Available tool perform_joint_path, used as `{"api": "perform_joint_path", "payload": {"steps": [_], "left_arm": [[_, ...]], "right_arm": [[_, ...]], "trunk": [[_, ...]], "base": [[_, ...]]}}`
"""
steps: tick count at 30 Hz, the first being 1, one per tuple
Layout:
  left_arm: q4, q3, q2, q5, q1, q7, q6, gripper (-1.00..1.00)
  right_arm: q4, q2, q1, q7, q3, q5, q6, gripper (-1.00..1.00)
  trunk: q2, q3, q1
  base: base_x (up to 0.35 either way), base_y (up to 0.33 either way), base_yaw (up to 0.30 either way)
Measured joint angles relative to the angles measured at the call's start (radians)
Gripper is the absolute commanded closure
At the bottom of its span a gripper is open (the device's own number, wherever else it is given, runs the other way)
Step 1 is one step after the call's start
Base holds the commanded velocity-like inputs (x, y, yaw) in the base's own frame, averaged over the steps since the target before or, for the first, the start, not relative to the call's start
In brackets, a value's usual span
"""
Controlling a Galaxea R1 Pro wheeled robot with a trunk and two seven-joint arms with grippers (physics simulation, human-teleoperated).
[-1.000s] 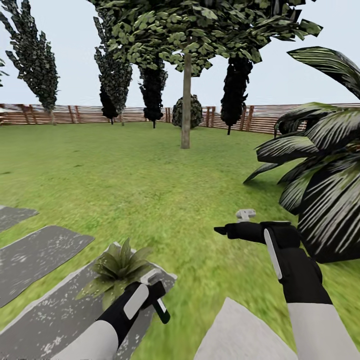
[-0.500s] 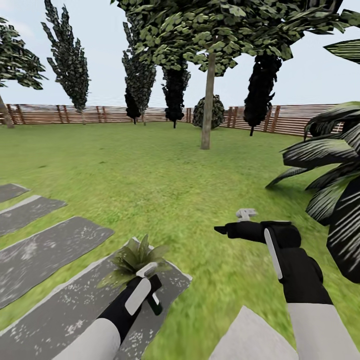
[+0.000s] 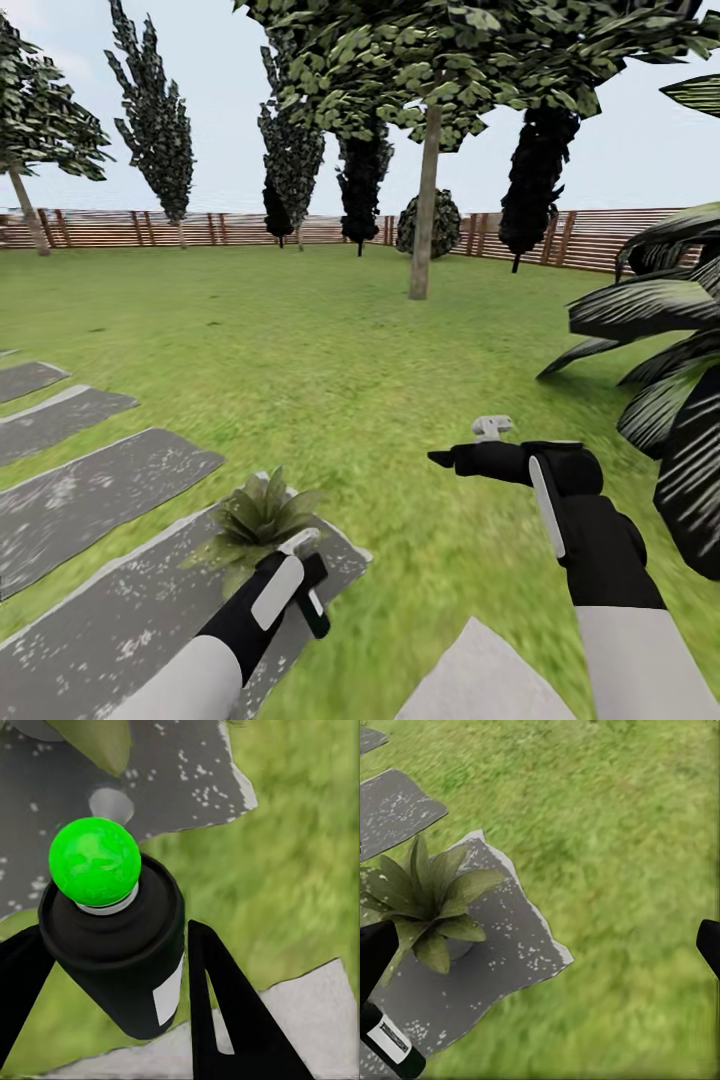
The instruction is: Pick up the pesticide atomizer in the garden and spray insectifuge to fully cover both potted plants in the garden.
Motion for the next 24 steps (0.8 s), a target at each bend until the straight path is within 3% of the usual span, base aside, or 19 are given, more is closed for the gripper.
{"api": "perform_joint_path", "payload": {"steps": [3,5,7,15,19,21,24], "left_arm": [[-0.001,0.001,0.002,0.017,-0.003,0.000,0.028,1.00],[0.001,0.002,0.009,0.080,-0.008,0.000,0.067,1.00],[0.009,0.003,0.013,0.107,-0.010,0.000,0.084,1.00],[0.032,0.006,0.018,0.122,-0.012,0.004,0.092,1.00],[-0.117,-0.003,0.030,0.113,-0.008,0.030,0.090,1.00],[-0.189,-0.018,0.028,0.116,-0.008,0.094,0.097,1.00],[-0.231,-0.059,0.025,0.127,-0.016,0.159,0.118,1.00]], "right_arm": [[0.000,0.001,0.000,0.000,0.001,0.000,0.000,-1.00],[0.000,0.001,0.000,0.000,0.002,0.000,0.000,-1.00],[0.000,0.001,0.001,-0.001,0.004,0.000,0.000,-1.00],[0.001,0.001,0.002,-0.001,0.005,0.000,-0.001,-1.00],[-0.001,0.000,0.003,-0.001,0.003,0.000,-0.001,-1.00],[-0.002,-0.001,0.003,-0.001,0.003,0.000,-0.001,-1.00],[-0.006,-0.001,0.003,-0.001,0.002,0.000,-0.001,-1.00]], "trunk": [[0.000,0.000,0.000],[0.000,0.000,0.000],[0.000,0.000,0.000],[0.000,0.000,0.000],[0.000,0.000,0.000],[0.000,0.000,0.000],[0.000,0.000,0.000]], "base": [[0.000,-0.345,0.252],[0.000,-0.345,0.273],[0.000,-0.341,0.278],[0.000,-0.110,0.207],[0.000,-0.003,0.018],[0.000,-0.001,0.005],[0.000,0.000,0.001]]}}
